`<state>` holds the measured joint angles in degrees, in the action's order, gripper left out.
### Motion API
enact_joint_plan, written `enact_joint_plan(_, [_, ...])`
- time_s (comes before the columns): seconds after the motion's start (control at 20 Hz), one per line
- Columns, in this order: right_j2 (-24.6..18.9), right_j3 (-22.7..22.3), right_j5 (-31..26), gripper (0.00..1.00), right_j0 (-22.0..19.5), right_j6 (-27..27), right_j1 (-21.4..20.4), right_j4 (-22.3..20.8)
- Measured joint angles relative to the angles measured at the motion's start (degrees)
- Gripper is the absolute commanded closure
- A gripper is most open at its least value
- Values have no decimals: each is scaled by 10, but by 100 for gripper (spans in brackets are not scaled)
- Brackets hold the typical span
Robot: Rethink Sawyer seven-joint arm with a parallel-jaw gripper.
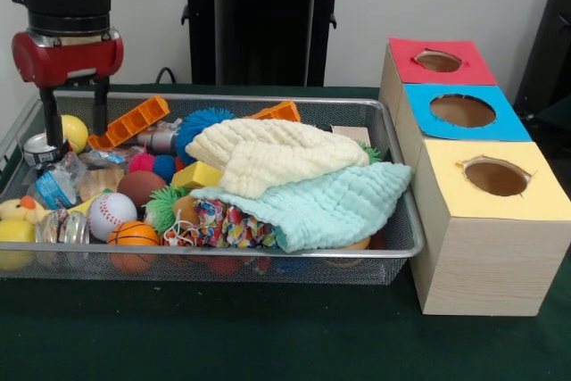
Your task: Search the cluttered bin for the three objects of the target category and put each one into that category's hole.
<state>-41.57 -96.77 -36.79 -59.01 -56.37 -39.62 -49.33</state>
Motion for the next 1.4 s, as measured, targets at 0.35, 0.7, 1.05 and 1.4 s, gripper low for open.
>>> enact_joint_plan(0.35, [1, 15, 0, 0, 4, 0, 17, -18])
enact_joint_plan(0.7, [13, 38, 0, 0, 22, 0, 38, -45])
enact_joint_plan(1.05, [31, 58, 0, 0, 43, 0, 57, -61])
enact_joint_plan(1.4, [53, 73, 0, 0, 61, 0, 66, -61])
